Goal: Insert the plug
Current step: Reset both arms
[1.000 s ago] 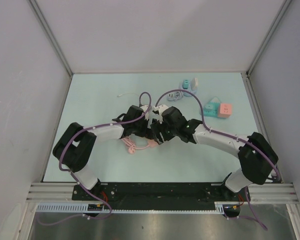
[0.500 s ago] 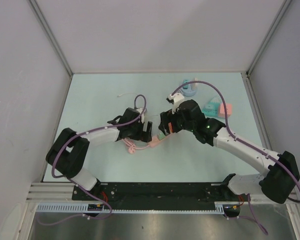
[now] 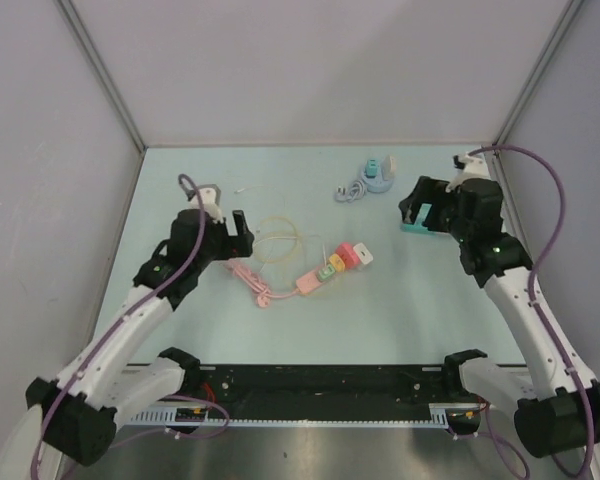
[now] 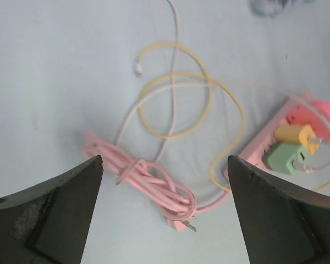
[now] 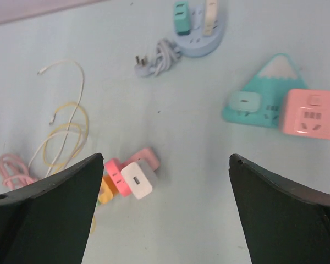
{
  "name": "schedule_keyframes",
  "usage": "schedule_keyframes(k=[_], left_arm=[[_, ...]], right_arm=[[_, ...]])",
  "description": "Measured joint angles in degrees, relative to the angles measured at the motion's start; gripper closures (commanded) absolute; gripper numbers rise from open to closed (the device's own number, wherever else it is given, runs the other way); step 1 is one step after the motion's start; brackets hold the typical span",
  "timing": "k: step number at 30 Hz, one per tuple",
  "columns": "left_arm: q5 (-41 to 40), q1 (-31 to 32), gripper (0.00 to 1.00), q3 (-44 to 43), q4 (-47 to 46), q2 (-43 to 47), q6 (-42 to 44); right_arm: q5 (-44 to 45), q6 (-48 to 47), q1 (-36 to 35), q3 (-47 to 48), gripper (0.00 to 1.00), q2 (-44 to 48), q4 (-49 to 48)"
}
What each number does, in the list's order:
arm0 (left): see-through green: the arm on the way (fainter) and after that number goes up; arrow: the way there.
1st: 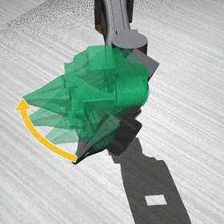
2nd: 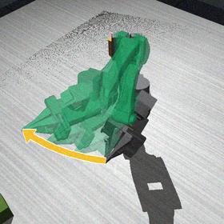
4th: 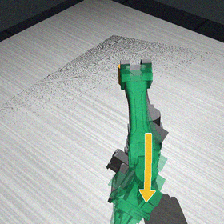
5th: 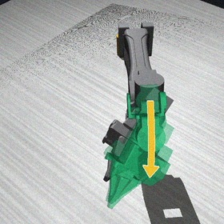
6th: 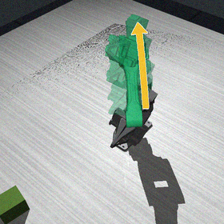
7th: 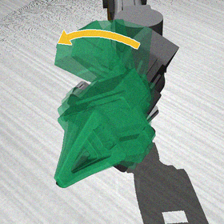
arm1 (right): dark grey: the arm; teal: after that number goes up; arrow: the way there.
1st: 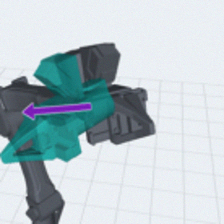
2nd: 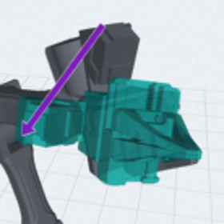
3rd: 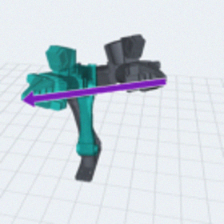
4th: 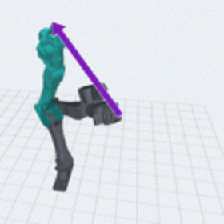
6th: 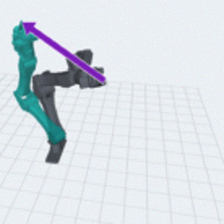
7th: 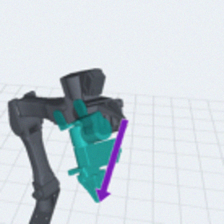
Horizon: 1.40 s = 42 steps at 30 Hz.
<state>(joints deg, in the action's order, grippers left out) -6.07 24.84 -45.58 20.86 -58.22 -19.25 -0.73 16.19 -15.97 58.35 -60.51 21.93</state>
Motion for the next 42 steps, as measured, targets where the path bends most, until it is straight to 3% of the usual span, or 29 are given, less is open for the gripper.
schedule_keyframes(k=[7, 17, 22, 28, 42], left_arm=[[-9.6, -1.9, 0.0, -2.8, 5.3, 18.3, -1.1], [-18.1, -1.9, 0.0, -4.7, 6.6, 42.1, 0.3], [-21.3, -1.9, 0.0, -4.6, 4.5, 50.9, 0.9], [-23.4, -1.9, 0.0, -3.4, 3.3, 55.3, 1.4], [-23.6, -1.9, 0.0, -1.6, 2.8, 55.7, 1.9]], right_arm=[[0.8, 0.7, 8.0, -0.1, 0.0, 12.6, 3.4], [10.9, -1.0, 8.3, -0.1, 0.0, 31.6, 6.6], [13.6, -1.9, 8.4, -0.1, 0.0, 35.9, 7.6], [15.1, -2.9, 8.4, -0.1, 0.0, 38.7, 8.4], [16.5, -4.3, 8.4, -0.2, 0.0, 40.0, 8.6]])
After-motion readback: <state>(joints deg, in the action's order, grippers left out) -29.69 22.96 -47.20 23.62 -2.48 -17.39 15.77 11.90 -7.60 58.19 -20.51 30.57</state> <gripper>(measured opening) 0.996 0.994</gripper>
